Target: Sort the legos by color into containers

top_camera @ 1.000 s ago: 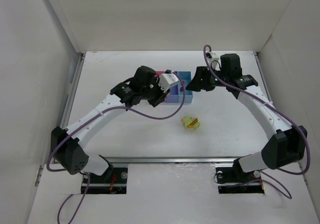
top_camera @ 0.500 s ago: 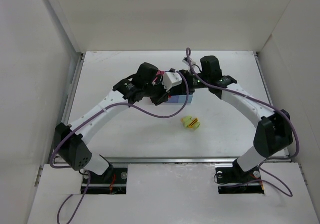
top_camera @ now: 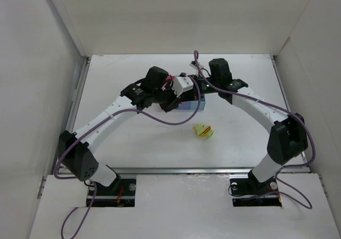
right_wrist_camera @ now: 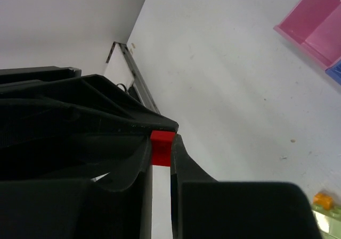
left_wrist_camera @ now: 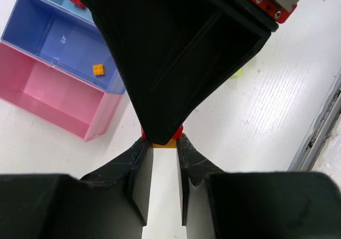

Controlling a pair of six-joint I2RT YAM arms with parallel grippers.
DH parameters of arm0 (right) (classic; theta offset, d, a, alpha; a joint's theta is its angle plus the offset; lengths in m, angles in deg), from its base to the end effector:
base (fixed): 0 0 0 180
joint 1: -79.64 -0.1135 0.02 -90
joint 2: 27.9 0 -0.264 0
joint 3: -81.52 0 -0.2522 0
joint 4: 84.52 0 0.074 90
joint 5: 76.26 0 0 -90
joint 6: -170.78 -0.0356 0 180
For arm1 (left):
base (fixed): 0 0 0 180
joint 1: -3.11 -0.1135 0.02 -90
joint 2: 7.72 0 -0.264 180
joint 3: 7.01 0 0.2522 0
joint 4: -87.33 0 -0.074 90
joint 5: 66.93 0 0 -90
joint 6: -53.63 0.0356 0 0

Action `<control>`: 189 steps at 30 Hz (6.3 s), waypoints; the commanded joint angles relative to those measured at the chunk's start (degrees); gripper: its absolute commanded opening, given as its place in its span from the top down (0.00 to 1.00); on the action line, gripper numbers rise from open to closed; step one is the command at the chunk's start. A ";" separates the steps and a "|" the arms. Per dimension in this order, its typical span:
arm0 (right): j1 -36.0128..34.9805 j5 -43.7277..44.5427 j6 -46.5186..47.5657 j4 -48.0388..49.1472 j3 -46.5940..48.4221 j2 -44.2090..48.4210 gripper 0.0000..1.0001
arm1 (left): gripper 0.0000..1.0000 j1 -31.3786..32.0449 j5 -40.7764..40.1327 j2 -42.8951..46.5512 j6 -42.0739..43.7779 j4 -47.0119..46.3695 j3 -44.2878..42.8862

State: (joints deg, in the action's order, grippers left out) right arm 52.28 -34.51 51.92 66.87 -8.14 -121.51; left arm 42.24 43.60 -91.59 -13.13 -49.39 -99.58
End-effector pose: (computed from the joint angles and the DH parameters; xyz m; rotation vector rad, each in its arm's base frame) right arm 0.3176 0.1943 0.3110 -0.5194 2.2103 1.4472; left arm 0.2477 -0.2176 0.3532 1.3015 1.7513 -0.5473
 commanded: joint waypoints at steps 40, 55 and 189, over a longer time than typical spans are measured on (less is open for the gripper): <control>7.58 38.14 16.91 -21.01 28.27 -22.85 0.31 | 1.00 -5.74 -0.94 -11.56 -10.68 -3.84 -1.61; 10.83 41.39 15.06 -21.62 27.06 -12.66 0.29 | 1.00 -5.74 -6.29 -28.09 -16.65 -10.44 -17.78; -11.23 30.06 36.86 -38.42 15.97 1.49 1.00 | 0.02 0.76 -6.21 34.92 69.92 -39.36 40.84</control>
State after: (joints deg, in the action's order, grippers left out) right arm 41.29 -2.09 88.51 27.94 4.98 -119.80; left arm 41.50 37.79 -57.76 49.71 -78.86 -59.32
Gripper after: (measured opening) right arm 0.428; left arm 0.990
